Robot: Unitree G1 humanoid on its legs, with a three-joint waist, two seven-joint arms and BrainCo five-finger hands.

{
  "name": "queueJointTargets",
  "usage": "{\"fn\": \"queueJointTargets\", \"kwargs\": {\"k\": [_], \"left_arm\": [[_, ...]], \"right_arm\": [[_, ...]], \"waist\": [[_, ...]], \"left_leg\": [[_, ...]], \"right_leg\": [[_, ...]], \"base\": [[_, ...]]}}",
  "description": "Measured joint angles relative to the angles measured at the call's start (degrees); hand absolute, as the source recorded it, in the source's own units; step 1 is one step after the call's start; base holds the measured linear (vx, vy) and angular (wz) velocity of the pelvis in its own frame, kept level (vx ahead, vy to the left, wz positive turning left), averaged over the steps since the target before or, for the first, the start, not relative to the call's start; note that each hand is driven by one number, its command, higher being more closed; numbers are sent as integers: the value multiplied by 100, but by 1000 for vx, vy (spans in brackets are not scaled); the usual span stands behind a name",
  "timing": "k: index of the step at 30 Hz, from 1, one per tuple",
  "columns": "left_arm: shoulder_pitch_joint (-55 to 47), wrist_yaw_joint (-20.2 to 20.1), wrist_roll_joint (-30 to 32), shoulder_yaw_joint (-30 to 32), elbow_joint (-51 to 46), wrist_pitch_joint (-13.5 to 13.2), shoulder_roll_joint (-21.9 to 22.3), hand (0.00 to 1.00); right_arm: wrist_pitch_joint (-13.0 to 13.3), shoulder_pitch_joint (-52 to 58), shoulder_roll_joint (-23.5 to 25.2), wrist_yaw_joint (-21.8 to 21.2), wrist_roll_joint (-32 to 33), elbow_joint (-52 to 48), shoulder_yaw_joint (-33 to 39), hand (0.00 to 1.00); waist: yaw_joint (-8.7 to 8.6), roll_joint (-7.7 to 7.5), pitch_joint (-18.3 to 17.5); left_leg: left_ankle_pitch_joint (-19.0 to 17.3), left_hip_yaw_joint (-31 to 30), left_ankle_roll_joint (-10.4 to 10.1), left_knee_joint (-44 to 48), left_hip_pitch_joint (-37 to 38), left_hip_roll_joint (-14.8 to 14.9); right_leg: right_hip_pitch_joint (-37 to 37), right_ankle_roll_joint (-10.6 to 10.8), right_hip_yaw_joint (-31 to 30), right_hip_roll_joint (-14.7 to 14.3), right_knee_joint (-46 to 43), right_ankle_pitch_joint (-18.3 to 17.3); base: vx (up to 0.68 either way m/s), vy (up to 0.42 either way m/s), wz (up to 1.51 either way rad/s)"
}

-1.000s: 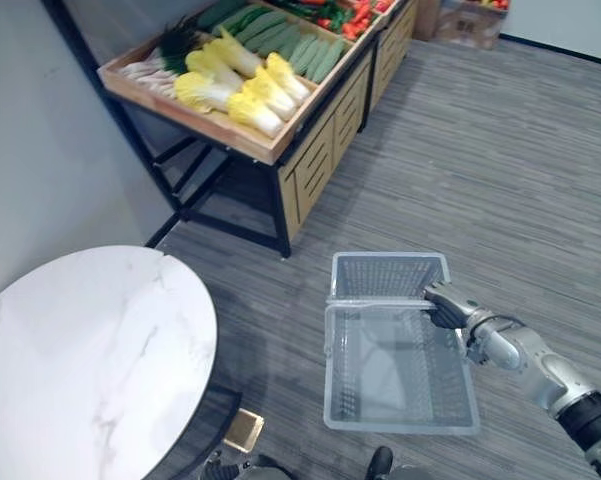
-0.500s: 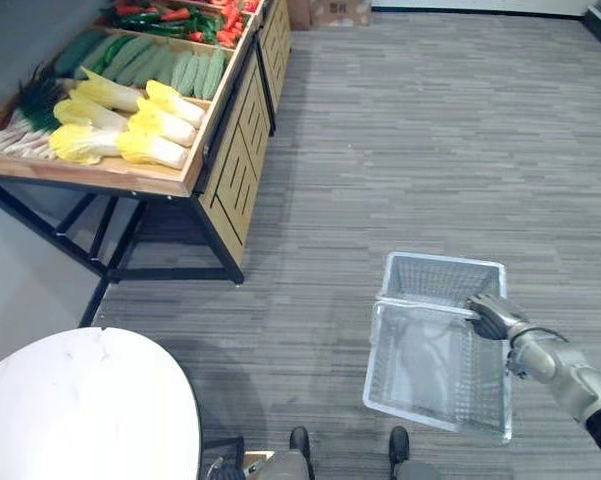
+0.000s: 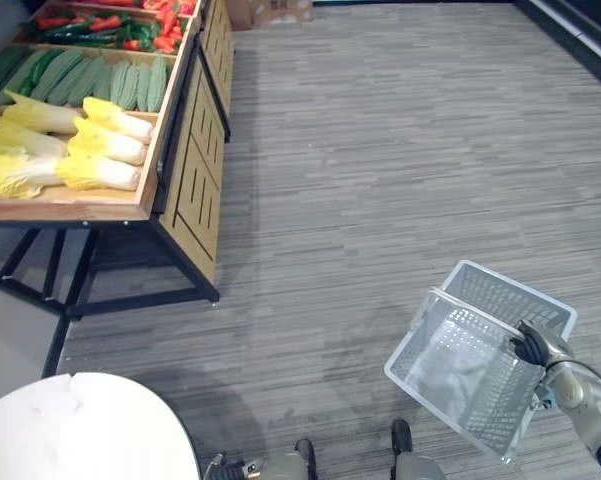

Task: Pick vegetable in the basket

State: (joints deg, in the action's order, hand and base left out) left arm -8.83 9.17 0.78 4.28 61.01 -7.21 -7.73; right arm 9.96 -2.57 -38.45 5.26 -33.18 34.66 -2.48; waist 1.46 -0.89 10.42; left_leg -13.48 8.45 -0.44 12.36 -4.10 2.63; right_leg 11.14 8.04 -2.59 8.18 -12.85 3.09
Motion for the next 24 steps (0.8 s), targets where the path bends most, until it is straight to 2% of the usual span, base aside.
{"fn": "queueJointTargets", "kwargs": {"k": [1,2,3,4,5,7,9,10,11,12,13,14,15,16,17,18,19,20,21,22,23,24], "left_arm": [[-3,-22,-12,-29,1,0,-20,0],[-21,-68,-17,-115,2,-5,-122,0],[-36,-70,-24,-140,3,1,-152,0],[-36,-67,-46,-169,1,21,-180,0],[-22,-63,-55,-174,-5,24,-175,0],[159,-51,-65,-171,-31,27,-153,0],[379,-40,-70,-168,-203,28,-146,0],[461,-33,-69,-169,-309,25,-122,0],[496,-25,-69,-168,-373,26,-105,0],[519,-16,-69,-165,-408,24,-99,0],[528,2,-69,-152,-413,21,-162,0],[519,9,-69,-147,-417,21,-206,0],[545,19,-69,-125,-412,31,-191,0],[554,21,-68,-112,-428,17,-10,0],[543,24,-67,-102,-448,9,49,0],[518,24,-67,-56,-451,-16,129,0],[510,19,-66,-1,-381,23,218,0],[495,16,-67,15,-381,28,251,0],[471,7,-67,16,-388,26,283,0],[457,7,-67,16,-388,26,288,0],[437,-14,-89,35,-395,31,301,0],[433,-25,-100,72,-469,9,289,0]], "right_arm": [[-13,59,29,17,3,-3,64,100],[-58,164,132,75,3,-4,219,100],[-98,178,150,82,4,-5,230,100],[-136,223,174,84,6,-6,271,100],[-136,256,198,89,7,-12,353,100],[-130,267,274,110,53,-13,532,100],[-130,263,322,147,191,-14,747,100],[-141,263,333,162,209,-10,859,100],[-163,263,361,174,215,-9,898,100],[-177,268,376,174,216,-9,899,100],[-229,277,488,179,216,-10,970,100],[-237,310,547,180,215,-13,1028,100],[-241,350,564,179,213,-18,1112,100],[-252,559,585,179,220,-48,1299,100],[-275,551,599,175,220,-46,1306,100],[-258,497,660,173,223,-49,1305,100],[-217,466,666,176,228,-77,1331,100],[-216,480,663,178,230,-77,1349,100],[-217,573,665,187,270,-78,1378,100],[-217,620,673,193,295,-80,1377,100],[-231,683,686,196,414,-87,1379,100],[-235,797,687,198,448,-108,1380,100]], "waist": [[-31,0,15],[-142,-99,101],[-189,-162,133],[-296,-163,168],[-306,-163,174],[-340,-141,216],[-426,-80,312],[-451,-33,358],[-468,-48,379],[-480,-77,395],[-546,-183,411],[-604,-231,381],[-619,-142,359],[-586,246,150],[-573,378,91],[-545,399,79],[-566,396,81],[-575,392,83],[-566,371,96],[-533,340,115],[-458,243,169],[-331,231,176]], "left_leg": [[6,-4,21,-32,80,10],[6,-58,107,-74,303,-60],[-1,-122,182,-128,429,-129],[4,-155,250,-233,607,-148],[5,-198,269,-306,666,-130],[5,-340,269,-354,647,-51],[-15,-492,233,-434,644,57],[-76,-569,134,-458,694,98],[-120,-600,64,-539,832,116],[-158,-615,0,-616,960,127],[-410,-733,-252,-683,1283,196],[-548,-798,-344,-664,1384,239],[-689,-878,-412,-629,1458,397],[-736,-1061,-517,-385,1408,883],[-661,-1129,-517,-158,1308,1034],[-404,-1292,-529,517,1065,1152],[1,-1425,-487,1290,760,1201],[260,-1479,-443,1660,619,1216],[977,-1579,-386,2405,359,1238],[1268,-1570,-390,2805,228,1272],[1256,-1420,-316,3731,-112,1336],[949,-1194,-182,4443,-435,1331]], "right_leg": [[139,-84,38,-6,-397,-38],[456,-375,85,76,-1486,-174],[544,-383,74,129,-1821,-165],[675,-412,78,166,-2203,-187],[725,-566,148,158,-2222,-306],[798,-614,409,57,-1667,-379],[763,-513,649,-26,-395,-293],[760,-365,679,-8,361,-165],[762,-255,670,36,849,-93],[765,-224,670,80,1067,-73],[742,-232,673,186,1151,-82],[750,-205,664,210,1038,39],[802,-115,685,123,745,349],[997,-252,936,-274,181,266],[1003,-357,1008,-414,94,133],[929,-515,1083,-576,-46,18],[730,-661,1157,-678,-63,-177],[590,-714,1201,-720,-48,-270],[226,-818,1273,-800,71,-425],[18,-858,1285,-823,160,-492],[-391,-921,1280,-885,384,-569],[-788,-970,1235,-922,614,-602]], "base": [[-38,85,9],[-3,71,25],[47,35,33],[98,26,19],[169,16,20],[187,-31,24],[291,-128,35],[338,-148,28],[324,-145,22],[487,-287,42],[596,-427,52],[499,-381,56],[611,-453,52],[547,-357,33],[773,-536,14],[590,-404,-13],[586,-384,-6],[618,-321,13],[493,-231,17],[579,-254,17],[509,-215,3],[486,-191,-3]]}}
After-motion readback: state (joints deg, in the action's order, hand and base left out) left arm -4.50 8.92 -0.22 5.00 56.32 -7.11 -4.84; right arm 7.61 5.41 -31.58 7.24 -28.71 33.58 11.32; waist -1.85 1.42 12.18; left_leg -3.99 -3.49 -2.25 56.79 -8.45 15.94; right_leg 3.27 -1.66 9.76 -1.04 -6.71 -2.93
